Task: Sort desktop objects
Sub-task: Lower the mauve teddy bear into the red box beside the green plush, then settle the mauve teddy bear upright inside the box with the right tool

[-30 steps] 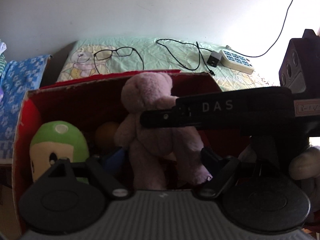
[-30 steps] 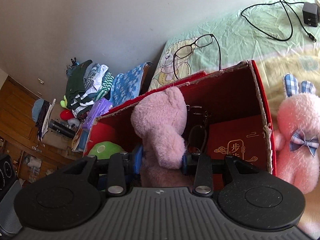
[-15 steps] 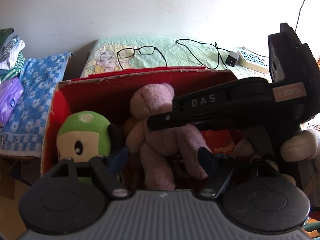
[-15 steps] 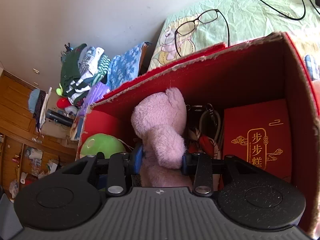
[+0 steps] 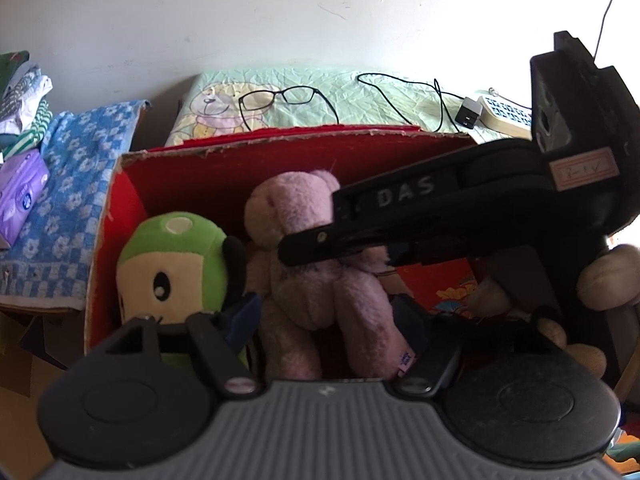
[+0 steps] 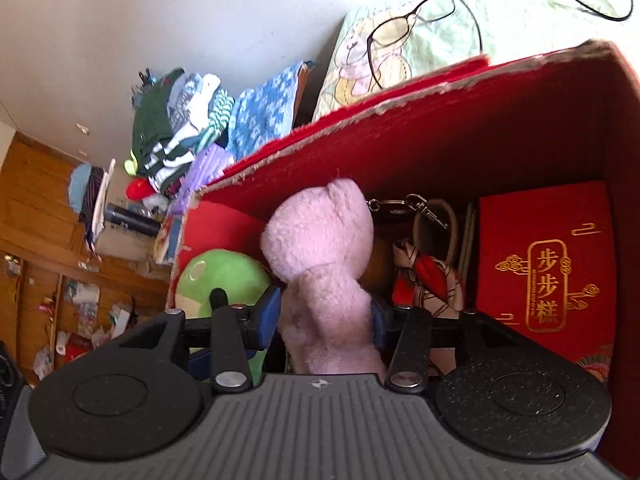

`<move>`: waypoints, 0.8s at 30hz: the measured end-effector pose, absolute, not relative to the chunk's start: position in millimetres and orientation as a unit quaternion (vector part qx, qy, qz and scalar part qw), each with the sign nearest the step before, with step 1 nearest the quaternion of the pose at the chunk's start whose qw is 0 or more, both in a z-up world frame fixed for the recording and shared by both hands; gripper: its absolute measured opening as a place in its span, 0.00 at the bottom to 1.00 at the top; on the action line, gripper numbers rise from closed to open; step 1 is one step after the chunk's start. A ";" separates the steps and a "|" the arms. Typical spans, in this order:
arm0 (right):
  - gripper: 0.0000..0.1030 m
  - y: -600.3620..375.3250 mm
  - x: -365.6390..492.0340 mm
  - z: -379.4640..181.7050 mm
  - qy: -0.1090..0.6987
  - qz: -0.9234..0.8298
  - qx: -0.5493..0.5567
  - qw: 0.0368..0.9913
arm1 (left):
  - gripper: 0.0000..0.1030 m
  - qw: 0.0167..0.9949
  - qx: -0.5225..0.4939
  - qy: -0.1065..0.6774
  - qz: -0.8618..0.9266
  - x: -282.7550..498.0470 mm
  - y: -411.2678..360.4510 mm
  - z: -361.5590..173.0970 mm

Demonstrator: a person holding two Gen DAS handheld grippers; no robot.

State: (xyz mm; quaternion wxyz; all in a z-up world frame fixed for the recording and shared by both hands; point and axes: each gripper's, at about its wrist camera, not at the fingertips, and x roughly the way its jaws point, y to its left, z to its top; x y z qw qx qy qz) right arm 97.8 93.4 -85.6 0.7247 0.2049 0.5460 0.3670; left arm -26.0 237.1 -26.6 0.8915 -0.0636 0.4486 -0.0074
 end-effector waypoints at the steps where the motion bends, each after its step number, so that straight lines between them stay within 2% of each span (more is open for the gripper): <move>1: 0.47 88.9 97.1 -84.6 0.543 0.363 0.211 0.728 | 0.73 0.892 -0.064 0.448 -0.007 -26.7 236.7 -26.3; 3: 0.44 78.1 95.5 -81.9 0.536 0.352 0.220 0.736 | 0.73 0.893 -0.065 0.446 -0.007 -27.8 236.1 -25.5; 5: 0.34 68.3 95.1 -79.9 0.530 0.344 0.231 0.740 | 0.73 0.894 -0.063 0.445 -0.006 -27.9 235.7 -25.7; 11: 0.22 56.8 94.3 -76.0 0.522 0.333 0.244 0.746 | 0.73 0.896 -0.055 0.441 -0.006 -28.9 230.7 -25.6; 17: 0.21 69.6 99.9 -86.9 0.545 0.340 0.258 0.722 | 0.73 0.900 -0.050 0.432 -0.011 -31.4 229.7 -20.7; 24: 0.22 81.0 98.9 -84.1 0.536 0.351 0.220 0.736 | 0.73 0.894 -0.052 0.445 -0.005 -27.4 231.1 -29.8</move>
